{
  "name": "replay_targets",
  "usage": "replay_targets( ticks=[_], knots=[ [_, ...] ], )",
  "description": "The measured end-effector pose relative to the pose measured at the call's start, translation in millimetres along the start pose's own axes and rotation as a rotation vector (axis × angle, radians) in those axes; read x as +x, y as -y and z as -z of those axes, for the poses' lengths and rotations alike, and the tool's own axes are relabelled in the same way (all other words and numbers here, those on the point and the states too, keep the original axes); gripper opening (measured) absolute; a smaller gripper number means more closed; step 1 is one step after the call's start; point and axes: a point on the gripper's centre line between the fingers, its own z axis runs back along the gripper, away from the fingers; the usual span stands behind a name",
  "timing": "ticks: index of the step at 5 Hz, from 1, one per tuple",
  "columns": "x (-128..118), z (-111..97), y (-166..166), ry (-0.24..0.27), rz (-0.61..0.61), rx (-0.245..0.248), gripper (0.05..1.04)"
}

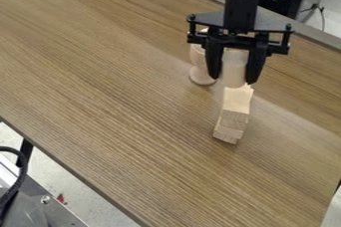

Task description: Put a cylinder on top of the block

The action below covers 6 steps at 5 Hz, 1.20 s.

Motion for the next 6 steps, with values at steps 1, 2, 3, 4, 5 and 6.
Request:
replay_targets(
  ticks=[1,2,3,4,5,6],
  knots=[
    [0.3,3.6,1.1,-0.01,0.011,0.018,0.565],
    [0.6,7.2,1.5,-0.021,0.014,0.024,0.565],
    [2.5,5.2,2.9,-0.014,0.014,0.02,0.566],
    [2.2,8.4,2.5,-0.023,0.014,0.026,0.566],
    [3.2,7.9,5.3,-0.02,0.02,0.023,0.565],
    [3.6,12.1,6.3,-0.031,0.022,0.029,0.566]
  ],
)
